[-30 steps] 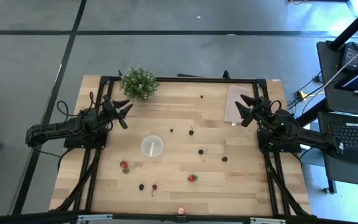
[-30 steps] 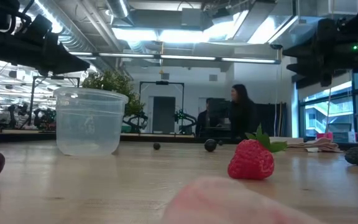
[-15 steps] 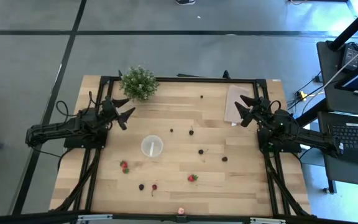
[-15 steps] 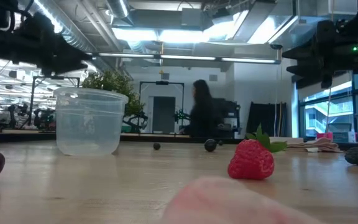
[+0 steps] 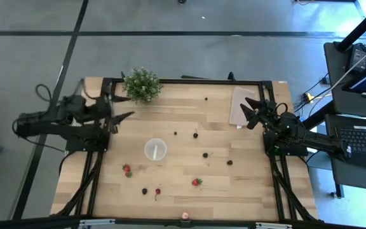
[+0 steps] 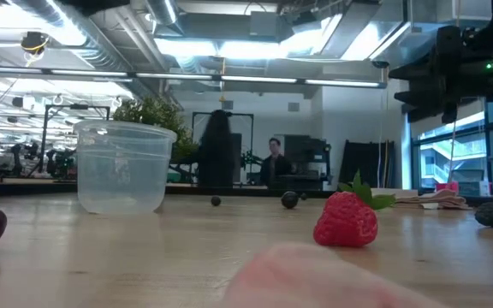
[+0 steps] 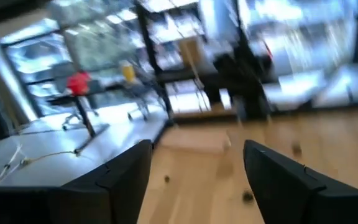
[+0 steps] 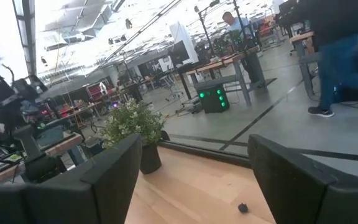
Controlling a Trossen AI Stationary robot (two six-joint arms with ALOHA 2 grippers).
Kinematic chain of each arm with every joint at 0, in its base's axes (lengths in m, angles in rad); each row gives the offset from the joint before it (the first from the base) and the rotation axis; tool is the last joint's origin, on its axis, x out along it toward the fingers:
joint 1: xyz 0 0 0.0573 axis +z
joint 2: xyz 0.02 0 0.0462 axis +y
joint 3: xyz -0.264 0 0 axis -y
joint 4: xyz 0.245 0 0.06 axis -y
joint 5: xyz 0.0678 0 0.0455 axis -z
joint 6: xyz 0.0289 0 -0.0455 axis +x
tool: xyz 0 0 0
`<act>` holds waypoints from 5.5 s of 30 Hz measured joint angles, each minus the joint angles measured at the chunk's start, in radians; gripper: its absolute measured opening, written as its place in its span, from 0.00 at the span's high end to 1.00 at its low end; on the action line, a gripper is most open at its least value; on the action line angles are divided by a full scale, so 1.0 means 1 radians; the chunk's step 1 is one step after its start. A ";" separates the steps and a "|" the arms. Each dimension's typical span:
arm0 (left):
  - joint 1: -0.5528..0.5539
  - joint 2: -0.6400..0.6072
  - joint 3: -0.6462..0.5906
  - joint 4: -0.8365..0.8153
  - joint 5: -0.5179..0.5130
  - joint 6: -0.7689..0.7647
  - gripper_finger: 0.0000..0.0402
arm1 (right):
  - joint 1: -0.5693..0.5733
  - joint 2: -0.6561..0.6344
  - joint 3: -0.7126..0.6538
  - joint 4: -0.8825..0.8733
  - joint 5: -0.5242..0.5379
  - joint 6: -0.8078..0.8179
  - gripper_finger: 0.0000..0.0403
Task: Pick and placing Produce into tupperware
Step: Put the red strawberry into the container
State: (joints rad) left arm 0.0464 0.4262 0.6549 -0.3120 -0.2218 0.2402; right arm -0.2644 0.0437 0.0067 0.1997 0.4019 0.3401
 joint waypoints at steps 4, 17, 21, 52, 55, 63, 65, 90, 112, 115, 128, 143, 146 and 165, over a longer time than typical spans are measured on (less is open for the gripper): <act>-0.057 0.177 0.146 -0.202 0.003 0.080 0.40 | 0.000 0.000 0.000 0.000 0.000 0.000 0.27; -0.335 0.481 0.455 -0.770 0.110 -0.331 0.45 | 0.000 0.000 0.000 -0.001 -0.002 0.047 0.27; -0.430 0.546 0.455 -0.829 0.146 -0.411 0.47 | 0.000 0.000 0.000 -0.002 -0.002 0.049 0.27; -0.526 0.779 0.454 -0.989 0.129 -0.396 0.29 | 0.000 0.000 0.000 -0.010 -0.002 0.045 0.27; -0.531 0.779 0.454 -0.982 0.131 -0.439 0.26 | 0.000 0.000 0.000 -0.010 -0.002 0.045 0.27; -0.533 0.787 0.454 -0.962 0.135 -0.455 0.26 | 0.000 0.000 0.000 -0.010 -0.002 0.045 0.27; -0.533 0.810 0.453 -0.976 0.135 -0.436 0.27 | 0.000 0.000 0.000 -0.011 -0.002 0.045 0.27; -0.556 0.993 0.231 -0.679 0.289 -0.395 0.33 | 0.000 0.000 0.000 -0.062 -0.002 0.046 0.27; -0.658 1.106 0.096 -0.530 0.280 -0.395 0.34 | 0.000 0.000 0.000 -0.072 -0.002 0.047 0.27; -0.658 1.134 0.101 -0.532 0.281 -0.396 0.35 | 0.000 0.000 0.000 -0.071 -0.002 0.048 0.27; -0.657 1.142 0.098 -0.523 0.270 -0.399 0.50 | 0.000 0.000 0.000 -0.071 -0.002 0.048 0.27; -0.657 1.143 0.096 -0.504 0.261 -0.445 0.56 | 0.000 0.000 0.000 -0.071 -0.002 0.048 0.27; -0.658 1.143 0.096 -0.501 0.252 -0.487 0.57 | 0.000 0.000 0.000 -0.071 -0.002 0.049 0.27; -0.663 1.138 0.098 -0.505 0.202 -0.681 0.65 | 0.000 0.000 0.000 -0.070 -0.002 0.049 0.27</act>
State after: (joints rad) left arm -0.6167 1.5637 0.7528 -0.8167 -0.0196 -0.4410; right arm -0.2645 0.0433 0.0067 0.1295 0.4000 0.3889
